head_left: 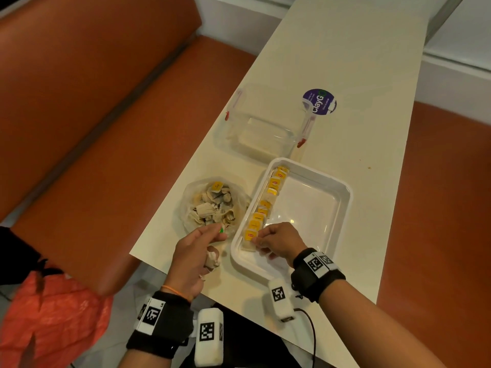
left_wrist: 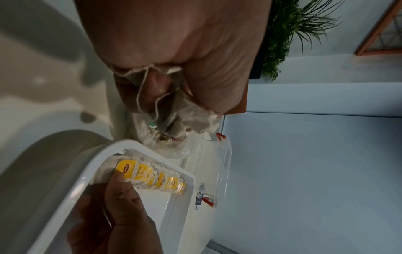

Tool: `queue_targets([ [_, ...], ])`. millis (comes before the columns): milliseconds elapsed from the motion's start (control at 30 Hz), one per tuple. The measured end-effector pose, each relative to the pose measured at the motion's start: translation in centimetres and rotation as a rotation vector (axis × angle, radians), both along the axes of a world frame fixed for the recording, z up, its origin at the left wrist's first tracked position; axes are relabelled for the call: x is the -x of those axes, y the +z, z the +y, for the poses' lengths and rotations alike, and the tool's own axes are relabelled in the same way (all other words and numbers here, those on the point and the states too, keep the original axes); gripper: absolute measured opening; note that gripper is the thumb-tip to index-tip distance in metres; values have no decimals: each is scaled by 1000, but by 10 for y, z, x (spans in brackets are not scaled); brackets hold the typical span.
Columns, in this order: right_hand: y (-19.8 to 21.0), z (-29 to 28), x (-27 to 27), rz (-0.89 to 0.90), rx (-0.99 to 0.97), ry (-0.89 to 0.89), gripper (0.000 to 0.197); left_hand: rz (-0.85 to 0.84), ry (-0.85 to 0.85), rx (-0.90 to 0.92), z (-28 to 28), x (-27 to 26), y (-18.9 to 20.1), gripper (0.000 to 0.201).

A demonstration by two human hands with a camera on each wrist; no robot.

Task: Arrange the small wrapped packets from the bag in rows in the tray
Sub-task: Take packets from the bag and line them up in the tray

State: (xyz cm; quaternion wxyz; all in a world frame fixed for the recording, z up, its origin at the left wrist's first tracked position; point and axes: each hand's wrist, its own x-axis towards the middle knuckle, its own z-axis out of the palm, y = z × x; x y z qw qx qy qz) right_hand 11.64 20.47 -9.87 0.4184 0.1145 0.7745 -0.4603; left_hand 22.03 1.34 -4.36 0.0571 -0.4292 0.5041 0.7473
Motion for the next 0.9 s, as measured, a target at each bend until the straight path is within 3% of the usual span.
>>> queue_targets([
  [267, -3, -4, -4, 32, -36, -85, 13, -17, -6, -5, 1, 2, -2, 17],
  [667, -6, -4, -7, 24, -35, -137, 13, -6, -15, -36, 6, 8, 3, 27],
  [900, 10, -4, -7, -3, -14, -151, 28, 5, -8, -113, 9, 15, 8, 27],
])
